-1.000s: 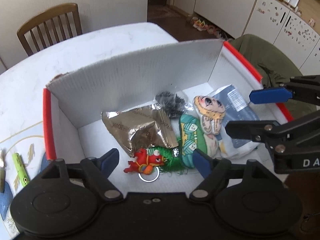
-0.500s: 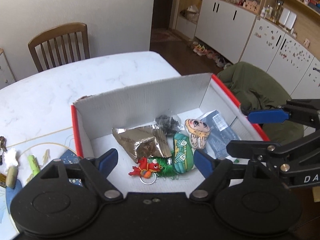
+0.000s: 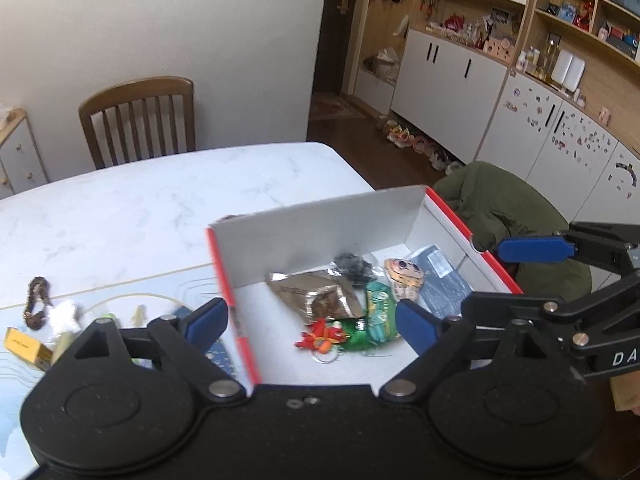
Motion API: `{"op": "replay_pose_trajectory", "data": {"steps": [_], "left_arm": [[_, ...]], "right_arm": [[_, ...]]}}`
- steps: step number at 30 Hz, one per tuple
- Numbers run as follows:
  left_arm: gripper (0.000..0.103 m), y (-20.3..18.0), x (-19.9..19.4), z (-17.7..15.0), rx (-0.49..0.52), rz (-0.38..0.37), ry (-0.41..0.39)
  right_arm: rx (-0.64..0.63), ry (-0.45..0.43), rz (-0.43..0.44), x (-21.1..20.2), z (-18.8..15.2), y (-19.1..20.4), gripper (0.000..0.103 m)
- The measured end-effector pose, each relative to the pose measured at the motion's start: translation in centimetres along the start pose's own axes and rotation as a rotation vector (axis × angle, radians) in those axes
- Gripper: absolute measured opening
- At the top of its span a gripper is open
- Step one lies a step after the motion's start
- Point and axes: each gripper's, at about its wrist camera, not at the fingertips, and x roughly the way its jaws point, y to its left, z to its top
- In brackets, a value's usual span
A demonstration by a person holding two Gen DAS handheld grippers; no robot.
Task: Organize objects
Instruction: 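Withdraw both tools from the box back over the table items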
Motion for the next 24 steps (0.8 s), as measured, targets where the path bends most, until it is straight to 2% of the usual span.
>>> {"op": "replay_pose_trajectory", "data": {"steps": [4, 8, 19, 24], "left_arm": [[0.095, 1.8, -1.6, -0.4, -0.005, 0.001, -0.03], [0.102, 4.0, -3.2, -0.9, -0.004, 0.009, -0.058], [0.103, 11.2, -5.6, -2.0, -0.035, 0.02, -0.081], [0.103, 14.6, -5.7, -3.0, -0.034, 0.056, -0.1]], "right_arm": [[0.02, -0.019, 0.004, 0.0, 0.2, 2.1, 0.082], [0.035, -0.041, 0.006, 0.2, 0.5, 4.6, 0.085], [0.105, -0.045, 0.008, 2.7, 1.0, 11.7, 0.087], [0.13, -0.03, 0.013, 4.4, 1.3, 14.5, 0.087]]}}
